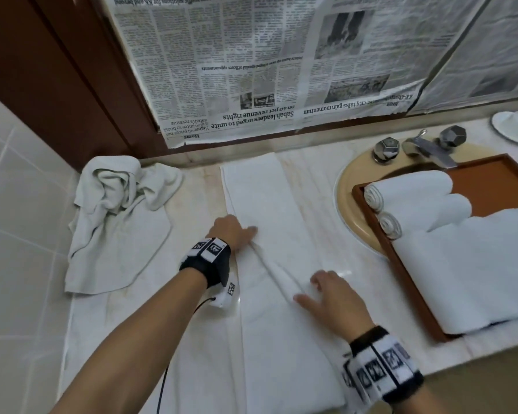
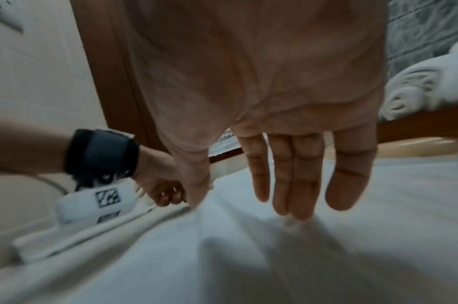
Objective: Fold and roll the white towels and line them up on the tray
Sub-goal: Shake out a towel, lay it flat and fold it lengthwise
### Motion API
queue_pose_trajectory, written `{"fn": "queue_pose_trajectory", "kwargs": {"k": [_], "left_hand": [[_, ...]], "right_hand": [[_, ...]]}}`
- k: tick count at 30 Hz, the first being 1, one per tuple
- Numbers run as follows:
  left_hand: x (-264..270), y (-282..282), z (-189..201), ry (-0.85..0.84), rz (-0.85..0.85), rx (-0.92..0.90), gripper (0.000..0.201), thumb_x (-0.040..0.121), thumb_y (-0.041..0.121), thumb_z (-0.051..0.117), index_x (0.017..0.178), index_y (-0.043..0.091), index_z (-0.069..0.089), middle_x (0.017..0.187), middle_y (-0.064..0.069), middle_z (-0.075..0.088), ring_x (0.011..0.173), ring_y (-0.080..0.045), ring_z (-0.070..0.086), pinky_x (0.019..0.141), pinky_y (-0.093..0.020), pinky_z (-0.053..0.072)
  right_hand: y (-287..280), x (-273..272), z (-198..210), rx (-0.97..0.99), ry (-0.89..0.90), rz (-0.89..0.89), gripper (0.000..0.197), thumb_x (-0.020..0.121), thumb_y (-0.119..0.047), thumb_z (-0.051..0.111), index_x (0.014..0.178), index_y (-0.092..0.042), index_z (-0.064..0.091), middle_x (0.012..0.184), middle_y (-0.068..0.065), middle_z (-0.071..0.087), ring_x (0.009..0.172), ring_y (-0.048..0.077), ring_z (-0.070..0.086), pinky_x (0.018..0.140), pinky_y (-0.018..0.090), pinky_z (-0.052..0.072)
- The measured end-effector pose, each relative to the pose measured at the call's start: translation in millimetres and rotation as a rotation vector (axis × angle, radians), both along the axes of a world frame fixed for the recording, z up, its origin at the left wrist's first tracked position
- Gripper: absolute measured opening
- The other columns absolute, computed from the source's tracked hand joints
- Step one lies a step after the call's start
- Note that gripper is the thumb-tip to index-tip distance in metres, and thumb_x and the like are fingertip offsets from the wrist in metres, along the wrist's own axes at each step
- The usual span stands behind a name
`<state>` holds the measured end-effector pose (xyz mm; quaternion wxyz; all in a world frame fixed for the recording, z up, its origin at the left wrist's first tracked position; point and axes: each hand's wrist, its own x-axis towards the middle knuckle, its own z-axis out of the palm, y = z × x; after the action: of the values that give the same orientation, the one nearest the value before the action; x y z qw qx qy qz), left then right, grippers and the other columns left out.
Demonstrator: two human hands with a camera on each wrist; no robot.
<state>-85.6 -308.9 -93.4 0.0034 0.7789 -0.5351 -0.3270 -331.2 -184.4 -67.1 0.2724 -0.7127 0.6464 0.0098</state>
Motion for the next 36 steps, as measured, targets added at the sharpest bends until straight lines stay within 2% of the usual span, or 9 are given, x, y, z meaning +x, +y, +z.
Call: {"fn": "queue_pose_trajectory", "kwargs": {"k": [4,7,11,16,19,24,28,32,36], "left_hand": [[-11,15,1,0.021,0.026,0.020,0.038,0.083,0.044,0.069,0.090,0.008,0.061,0.090,-0.006,0.059,0.076,-0.024,0.059,0.065,-0.028,0.042],[-8,23,3,0.133,0.051,-0.054,0.026,0.086,0.030,0.067,0.069,0.012,0.059,0.080,-0.008,0.064,0.076,-0.026,0.059,0.062,-0.028,0.041],[-1,38,5,0.267,0.139,-0.104,0.028,0.092,0.028,0.063,0.070,0.018,0.048,0.083,-0.010,0.069,0.077,-0.028,0.064,0.065,-0.028,0.044],[5,53,8,0.284,0.204,-0.125,0.018,0.091,0.023,0.062,0.078,0.015,0.053,0.081,-0.005,0.062,0.076,-0.026,0.062,0.055,-0.026,0.048],[11,58,7,0.197,0.142,-0.120,0.015,0.088,0.022,0.059,0.077,0.014,0.053,0.081,-0.009,0.063,0.080,-0.033,0.064,0.072,-0.036,0.053],[22,67,3,0.214,0.139,-0.173,0.012,0.091,0.021,0.057,0.086,0.011,0.060,0.087,-0.010,0.068,0.087,-0.031,0.065,0.076,-0.033,0.050],[25,82,-6,0.238,0.136,-0.276,0.016,0.095,0.022,0.058,0.098,0.006,0.061,0.084,-0.005,0.063,0.080,-0.026,0.059,0.068,-0.027,0.045],[21,96,-8,0.156,0.079,-0.228,0.024,0.093,0.030,0.060,0.086,0.007,0.056,0.081,-0.006,0.059,0.077,-0.022,0.052,0.062,-0.029,0.037],[20,101,-12,0.132,0.083,-0.230,0.021,0.094,0.027,0.057,0.082,0.010,0.054,0.086,-0.010,0.061,0.090,-0.028,0.053,0.072,-0.032,0.041]], "right_hand": [[43,-2,-5,0.034,0.187,0.032,0.035,0.095,-0.050,0.046,0.116,-0.023,0.047,0.115,-0.003,0.054,0.104,0.017,0.054,0.079,0.031,0.044],[49,2,4,-0.032,0.167,-0.015,0.023,0.098,-0.036,0.042,0.113,-0.020,0.049,0.110,-0.003,0.057,0.096,0.016,0.058,0.068,0.029,0.040],[63,7,33,-0.157,0.054,-0.013,0.010,0.097,-0.030,0.043,0.100,-0.022,0.049,0.089,-0.006,0.051,0.073,0.017,0.051,0.054,0.027,0.030],[99,59,63,-0.262,0.018,0.159,0.036,0.046,-0.028,0.084,0.058,-0.022,0.051,0.049,-0.007,0.045,0.032,0.013,0.038,0.040,0.022,0.007],[114,94,38,-0.193,0.013,0.224,0.044,0.027,-0.026,0.086,0.051,-0.021,0.050,0.043,-0.006,0.042,0.034,0.013,0.018,0.046,0.022,-0.008],[146,106,-19,0.013,0.048,0.306,0.046,0.023,-0.029,0.085,0.057,-0.022,0.056,0.046,-0.006,0.045,0.030,0.012,0.040,0.038,0.022,0.007],[161,96,-19,0.038,0.075,0.265,0.045,0.027,-0.024,0.085,0.062,-0.021,0.056,0.052,-0.006,0.047,0.034,0.013,0.042,0.037,0.024,0.013],[171,84,-11,0.007,0.051,0.164,0.054,0.027,-0.023,0.088,0.068,-0.023,0.052,0.060,-0.007,0.047,0.039,0.009,0.033,0.038,0.019,0.006],[182,89,12,0.025,-0.018,0.206,0.023,0.091,-0.023,0.052,0.112,-0.020,0.043,0.106,-0.001,0.049,0.073,0.014,0.041,0.059,0.028,0.037]]}}
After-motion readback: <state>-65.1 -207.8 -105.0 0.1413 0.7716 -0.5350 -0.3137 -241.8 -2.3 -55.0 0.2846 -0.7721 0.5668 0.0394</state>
